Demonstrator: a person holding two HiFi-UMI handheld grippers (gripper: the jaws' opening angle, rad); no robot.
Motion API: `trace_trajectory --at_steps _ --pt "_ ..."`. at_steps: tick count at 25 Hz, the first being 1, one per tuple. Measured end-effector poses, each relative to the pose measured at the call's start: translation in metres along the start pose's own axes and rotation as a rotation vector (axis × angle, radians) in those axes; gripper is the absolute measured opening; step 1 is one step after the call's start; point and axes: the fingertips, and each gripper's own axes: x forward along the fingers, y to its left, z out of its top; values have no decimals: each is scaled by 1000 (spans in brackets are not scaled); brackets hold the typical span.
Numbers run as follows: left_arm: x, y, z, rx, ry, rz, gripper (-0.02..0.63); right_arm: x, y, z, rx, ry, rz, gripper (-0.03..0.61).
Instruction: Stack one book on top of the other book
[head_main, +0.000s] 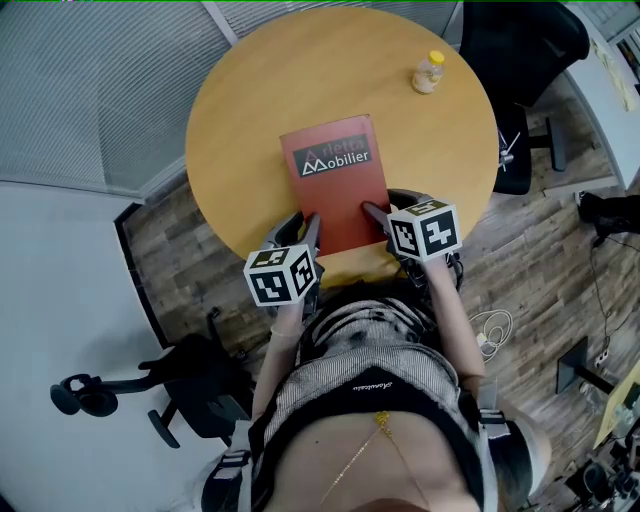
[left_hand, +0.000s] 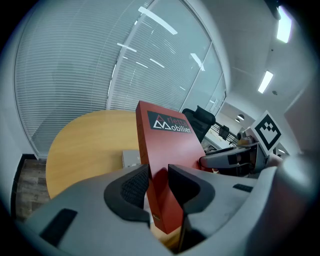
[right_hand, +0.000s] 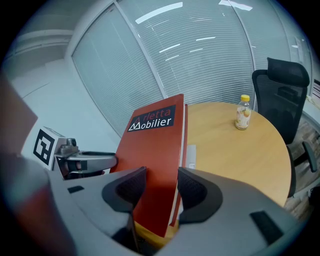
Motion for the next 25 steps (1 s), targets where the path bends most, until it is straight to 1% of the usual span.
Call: trace_trajectory --at_steps 8,17,25 --pt "19 12 -15 -28 46 16 118 22 -11 -10 13 56 -4 207" --pt "40 24 -34 -64 113 14 118 46 -25 -27 47 134 -11 207" --pt "55 31 -52 -87 171 14 118 62 -34 -45 80 185 1 207"
